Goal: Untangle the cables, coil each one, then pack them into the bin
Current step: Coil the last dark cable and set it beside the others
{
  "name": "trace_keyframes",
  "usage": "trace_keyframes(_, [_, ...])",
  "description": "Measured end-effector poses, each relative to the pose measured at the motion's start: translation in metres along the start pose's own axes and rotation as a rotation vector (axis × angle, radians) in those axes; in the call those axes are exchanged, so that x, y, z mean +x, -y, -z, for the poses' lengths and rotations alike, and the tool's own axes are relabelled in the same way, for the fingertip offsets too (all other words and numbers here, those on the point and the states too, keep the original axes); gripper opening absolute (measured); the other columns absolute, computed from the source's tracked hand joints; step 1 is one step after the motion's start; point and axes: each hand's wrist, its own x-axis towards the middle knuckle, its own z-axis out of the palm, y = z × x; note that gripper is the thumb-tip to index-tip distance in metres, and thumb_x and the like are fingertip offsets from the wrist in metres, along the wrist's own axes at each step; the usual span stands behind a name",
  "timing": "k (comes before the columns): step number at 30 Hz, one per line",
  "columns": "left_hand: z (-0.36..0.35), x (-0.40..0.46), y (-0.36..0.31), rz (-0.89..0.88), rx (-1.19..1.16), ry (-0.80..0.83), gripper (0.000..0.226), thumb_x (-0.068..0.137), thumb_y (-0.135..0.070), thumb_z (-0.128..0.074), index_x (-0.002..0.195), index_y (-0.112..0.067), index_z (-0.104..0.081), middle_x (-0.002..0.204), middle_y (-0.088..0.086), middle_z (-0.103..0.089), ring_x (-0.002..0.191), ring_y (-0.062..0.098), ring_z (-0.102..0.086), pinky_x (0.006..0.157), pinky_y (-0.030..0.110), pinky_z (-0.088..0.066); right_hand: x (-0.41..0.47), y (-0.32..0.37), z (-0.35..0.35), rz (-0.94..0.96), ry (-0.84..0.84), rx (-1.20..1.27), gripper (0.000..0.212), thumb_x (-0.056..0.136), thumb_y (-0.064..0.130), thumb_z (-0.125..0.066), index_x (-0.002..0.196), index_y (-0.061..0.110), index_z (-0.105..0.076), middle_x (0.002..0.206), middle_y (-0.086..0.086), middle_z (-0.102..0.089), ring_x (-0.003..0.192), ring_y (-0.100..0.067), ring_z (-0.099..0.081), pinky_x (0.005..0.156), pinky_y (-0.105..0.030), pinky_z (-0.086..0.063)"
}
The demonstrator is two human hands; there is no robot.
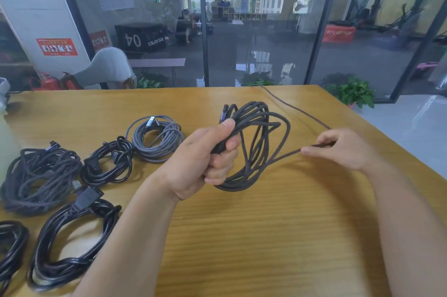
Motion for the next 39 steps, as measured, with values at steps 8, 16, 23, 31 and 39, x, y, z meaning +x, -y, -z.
trace_keyframes(8, [-0.008, 0.005, 0.008, 0.039, 0.269, -0.022, 0.041, 0.108, -0.045, -0.044, 0.079, -0.017, -0.046, 0.066, 0.003, -0.021, 0.054, 0.017, -0.014, 0.048, 0.030, -0.013, -0.011, 0.050, -0.017, 0.035, -0.499, 0.209, 0.044, 0.090, 0.055, -0.073, 0.071, 0.016, -0.063, 0.061, -0.001, -0.062, 0.060, -0.023, -0.056, 0.057, -0.035, -0.044])
trace_keyframes(16, [-0.008, 0.014, 0.020, 0.056, 0.425, -0.294, 0.038, 0.108, -0.043, -0.046, 0.083, -0.015, -0.043, 0.063, -0.004, -0.026, 0.053, 0.015, -0.017, 0.046, 0.025, -0.017, -0.030, 0.086, -0.034, 0.099, 0.055, 0.888, 0.028, 0.104, 0.002, -0.053, 0.109, 0.012, -0.079, 0.080, -0.008, -0.063, 0.070, -0.012, -0.059, 0.064, -0.024, -0.056])
trace_keyframes(23, [-0.010, 0.020, 0.031, -0.030, 0.484, -0.358, 0.052, 0.108, -0.043, -0.047, 0.080, 0.000, -0.037, 0.067, 0.003, -0.024, 0.053, 0.016, -0.018, 0.047, 0.027, -0.018, -0.041, 0.095, -0.035, 0.233, 0.197, 0.885, 0.028, 0.102, 0.004, -0.060, 0.127, 0.015, -0.067, 0.107, -0.002, -0.080, 0.108, -0.015, -0.074, 0.100, -0.027, -0.052])
trace_keyframes(31, [-0.006, 0.018, 0.029, -0.105, 0.483, -0.389, 0.036, 0.105, -0.039, -0.057, 0.093, -0.005, -0.063, 0.061, -0.010, -0.030, 0.050, 0.009, -0.027, 0.049, 0.021, -0.025, -0.043, 0.096, -0.039, 0.337, 0.500, 1.064, 0.037, 0.104, -0.005, -0.041, 0.136, 0.011, -0.048, 0.135, -0.006, -0.070, 0.125, -0.024, -0.065, 0.095, -0.037, -0.042])
trace_keyframes(39, [0.000, 0.016, 0.022, -0.064, 0.259, -0.539, 0.025, 0.106, -0.025, -0.052, 0.087, -0.009, -0.047, 0.067, 0.005, -0.021, 0.065, 0.029, -0.011, 0.053, 0.038, -0.012, -0.039, 0.082, -0.043, 0.470, 0.326, 0.272, 0.013, 0.105, 0.036, -0.059, 0.100, 0.032, -0.071, 0.103, 0.013, -0.075, 0.102, -0.008, -0.067, 0.088, -0.032, -0.050])
